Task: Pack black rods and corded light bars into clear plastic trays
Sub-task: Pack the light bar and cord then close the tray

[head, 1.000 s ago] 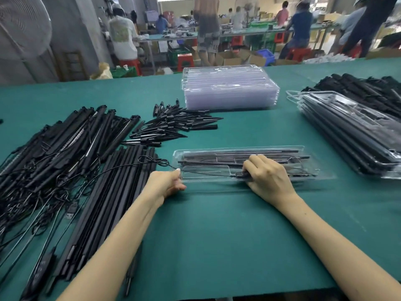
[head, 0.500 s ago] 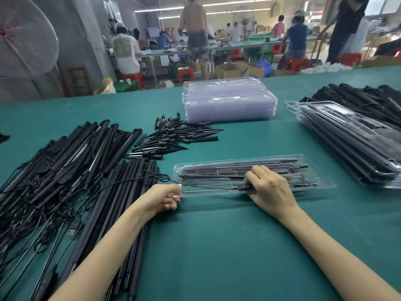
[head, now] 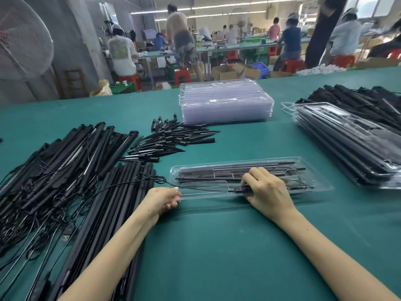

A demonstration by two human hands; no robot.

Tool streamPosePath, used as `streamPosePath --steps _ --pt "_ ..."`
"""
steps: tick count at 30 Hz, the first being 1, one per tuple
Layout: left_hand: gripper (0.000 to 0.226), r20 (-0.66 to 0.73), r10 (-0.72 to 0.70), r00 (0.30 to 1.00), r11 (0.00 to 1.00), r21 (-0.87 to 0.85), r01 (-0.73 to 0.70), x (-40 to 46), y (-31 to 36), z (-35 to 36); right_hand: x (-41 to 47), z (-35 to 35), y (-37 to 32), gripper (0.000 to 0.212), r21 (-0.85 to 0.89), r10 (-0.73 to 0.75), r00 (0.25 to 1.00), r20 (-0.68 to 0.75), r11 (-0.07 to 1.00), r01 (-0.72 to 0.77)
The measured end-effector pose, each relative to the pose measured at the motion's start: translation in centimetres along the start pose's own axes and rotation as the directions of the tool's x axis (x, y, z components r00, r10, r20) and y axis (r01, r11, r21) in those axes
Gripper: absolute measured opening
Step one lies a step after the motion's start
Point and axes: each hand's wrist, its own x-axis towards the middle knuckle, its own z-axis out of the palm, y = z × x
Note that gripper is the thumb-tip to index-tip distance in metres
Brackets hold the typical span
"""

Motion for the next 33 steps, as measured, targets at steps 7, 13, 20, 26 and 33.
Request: streamPosePath --steps 7,13,20,26,33 --pt "0.026 -0.099 0.007 0.995 1.000 -0.019 -0.009 -0.4 -0.3 0.9 0.0 -1.4 0.2 0.035 0.097 -0.082 0.996 0.026 0.992 0.079" --pt "0.021 -0.002 -0.069 0.998 0.988 -0.136 0.068 -1.4 0.2 0.8 1.2 -2.2 -5.2 0.048 0.196 -0.278 0.961 0.006 0.942 0.271" --pt "0.020 0.117 -0.089 0.989 0.986 -0.127 0.104 -3.5 1.1 0.6 4.2 0.6 -11.9 0.010 0.030 -0.245 0.969 -0.036 0.969 0.246" --pt "0.028 0.236 -0.104 0.966 0.975 -0.166 0.146 -4.2 1.3 -1.5 4.1 1.5 -11.2 0.017 0.000 -0.291 0.931 -0.220 0.954 0.299" --pt "0.032 -0.018 0.749 0.662 0.414 0.793 -0.447 -5.0 -1.4 -2.8 4.2 1.9 -11.1 0.020 -0.003 -0.321 0.906 -0.277 0.943 0.333"
